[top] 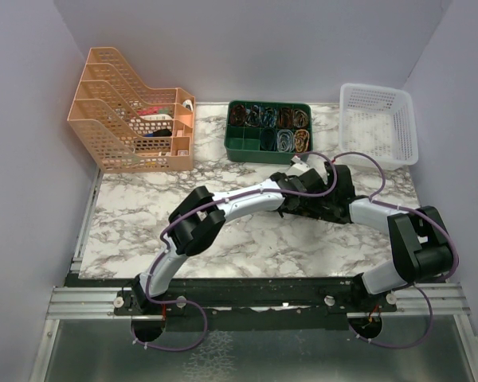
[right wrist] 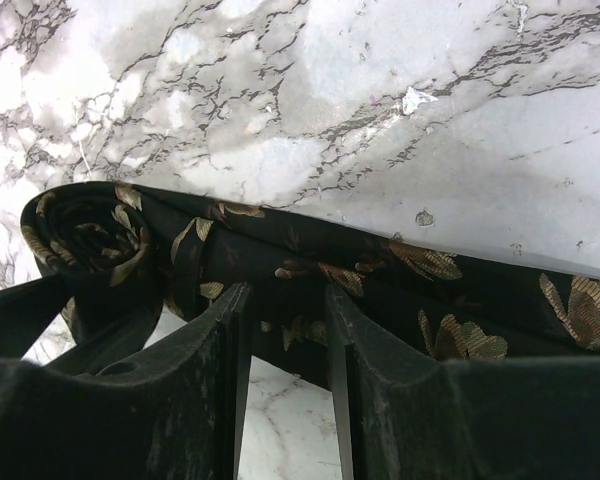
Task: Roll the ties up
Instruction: Roll the tie at the center of the board.
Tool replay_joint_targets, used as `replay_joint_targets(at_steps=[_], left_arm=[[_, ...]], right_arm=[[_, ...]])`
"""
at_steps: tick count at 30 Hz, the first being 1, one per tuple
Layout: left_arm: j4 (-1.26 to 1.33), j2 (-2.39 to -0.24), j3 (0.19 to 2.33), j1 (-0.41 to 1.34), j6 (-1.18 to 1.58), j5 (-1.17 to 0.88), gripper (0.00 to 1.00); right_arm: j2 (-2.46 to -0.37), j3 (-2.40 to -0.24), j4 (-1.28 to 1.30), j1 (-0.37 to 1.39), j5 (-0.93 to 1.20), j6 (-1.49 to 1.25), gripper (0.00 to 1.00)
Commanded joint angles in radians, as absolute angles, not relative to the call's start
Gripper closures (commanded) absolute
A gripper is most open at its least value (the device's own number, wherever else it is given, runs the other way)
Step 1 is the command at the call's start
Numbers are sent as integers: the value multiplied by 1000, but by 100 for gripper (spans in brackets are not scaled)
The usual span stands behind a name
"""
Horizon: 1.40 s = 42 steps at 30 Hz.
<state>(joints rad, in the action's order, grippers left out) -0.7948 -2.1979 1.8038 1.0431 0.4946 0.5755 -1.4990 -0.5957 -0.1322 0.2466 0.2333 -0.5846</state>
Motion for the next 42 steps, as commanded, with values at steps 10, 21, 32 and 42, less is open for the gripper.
replay_joint_targets(at_steps=[10,21,32,42], left_arm=[[-682,-2211,1753,1047,470,449,50],[-590,-2046,1699,1046,475,478,40],[-496,-1833,1500,1009,513,506,33],[-125,-1389,940,719,606,184,27]], right_arm=[[-1462,-599,-71,230,227,-565,59],[-1392,-639,-59,230,315,-551,55],[-1333,-629,-204,230,440,-370,29],[-1387,-472,-662,252,736,88,15]])
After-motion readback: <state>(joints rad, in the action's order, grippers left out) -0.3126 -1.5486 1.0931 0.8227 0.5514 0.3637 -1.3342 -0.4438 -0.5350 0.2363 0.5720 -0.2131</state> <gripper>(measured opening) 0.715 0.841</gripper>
